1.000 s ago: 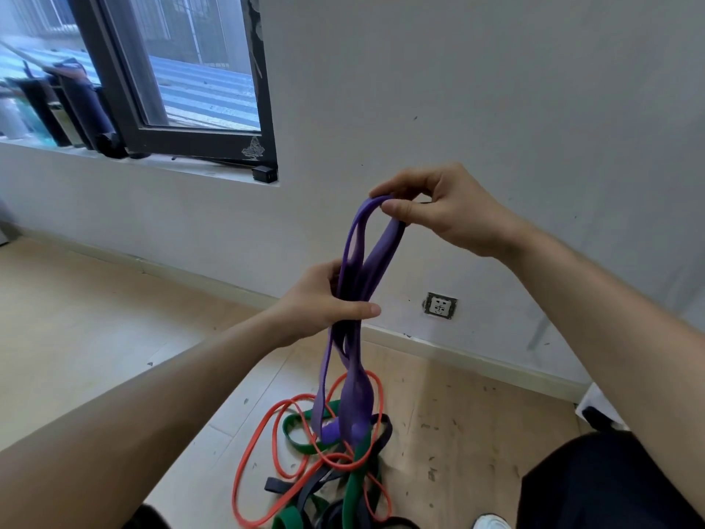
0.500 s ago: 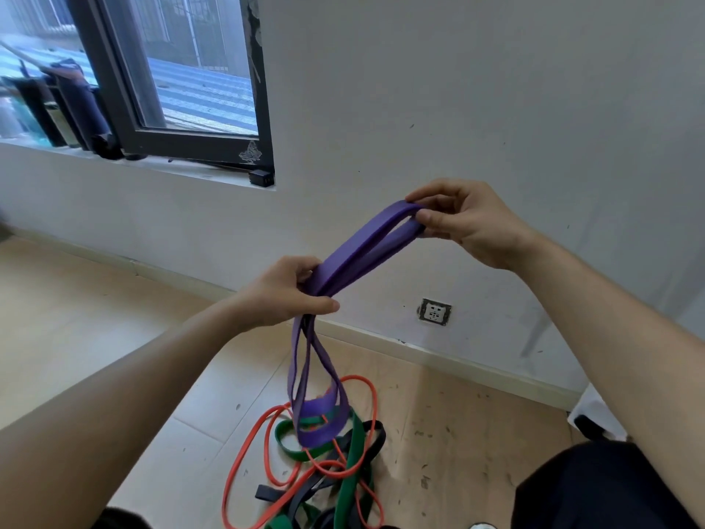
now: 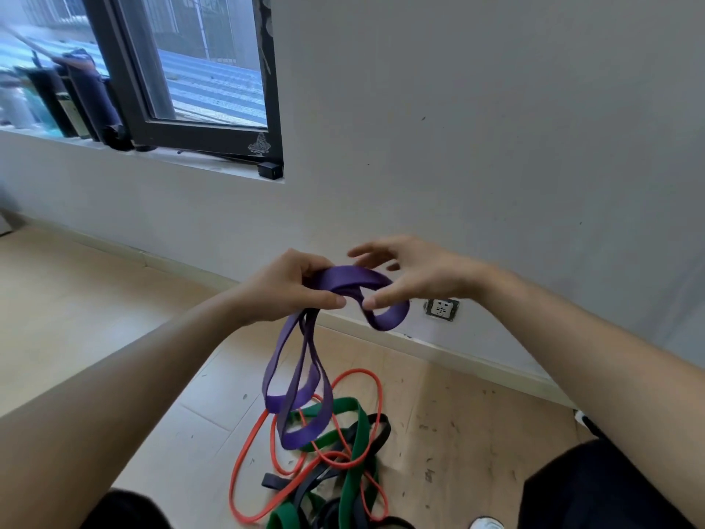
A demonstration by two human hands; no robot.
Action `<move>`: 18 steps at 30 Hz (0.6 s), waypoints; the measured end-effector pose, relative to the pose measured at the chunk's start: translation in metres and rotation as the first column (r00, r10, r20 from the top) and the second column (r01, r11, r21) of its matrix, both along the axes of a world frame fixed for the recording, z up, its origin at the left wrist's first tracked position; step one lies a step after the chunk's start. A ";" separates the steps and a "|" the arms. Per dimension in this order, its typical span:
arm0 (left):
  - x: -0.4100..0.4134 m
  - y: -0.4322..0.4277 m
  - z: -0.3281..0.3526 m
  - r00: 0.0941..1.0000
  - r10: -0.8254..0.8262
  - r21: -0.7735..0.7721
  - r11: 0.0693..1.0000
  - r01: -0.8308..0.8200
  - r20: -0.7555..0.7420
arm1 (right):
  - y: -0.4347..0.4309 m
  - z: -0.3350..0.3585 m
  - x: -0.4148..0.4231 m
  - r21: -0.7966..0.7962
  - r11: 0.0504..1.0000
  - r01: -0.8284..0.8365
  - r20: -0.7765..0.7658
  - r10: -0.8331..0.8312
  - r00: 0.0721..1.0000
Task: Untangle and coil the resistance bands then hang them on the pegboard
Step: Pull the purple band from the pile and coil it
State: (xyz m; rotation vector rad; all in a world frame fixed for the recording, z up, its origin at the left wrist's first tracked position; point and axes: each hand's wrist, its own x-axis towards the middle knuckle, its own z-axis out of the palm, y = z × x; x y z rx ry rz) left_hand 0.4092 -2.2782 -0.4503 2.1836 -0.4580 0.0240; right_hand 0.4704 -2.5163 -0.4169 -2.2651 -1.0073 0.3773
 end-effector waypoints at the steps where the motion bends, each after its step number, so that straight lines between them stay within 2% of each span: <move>1: 0.000 0.000 0.000 1.000 0.000 -0.018 1.000 -0.001 -0.007 | 0.007 -0.008 -0.003 0.004 1.000 -0.015 0.025 0.015 1.000; 4: -0.001 0.001 0.000 1.000 0.002 -0.031 1.000 -0.002 -0.007 | 0.018 -0.020 -0.008 0.056 0.998 -0.011 0.108 0.005 0.994; 11: -0.002 0.005 -0.001 1.000 0.019 0.020 1.000 -0.019 0.022 | 0.009 0.000 -0.008 0.129 0.992 -0.017 0.039 0.012 0.999; 15: -0.002 0.009 0.008 0.998 0.061 0.027 0.998 -0.061 0.017 | 0.002 0.004 -0.006 0.102 0.995 -0.016 0.042 0.011 0.999; 18: -0.004 0.012 0.014 0.997 0.072 -0.049 0.996 -0.073 -0.035 | -0.001 0.007 -0.005 0.118 0.993 -0.014 0.048 0.008 0.999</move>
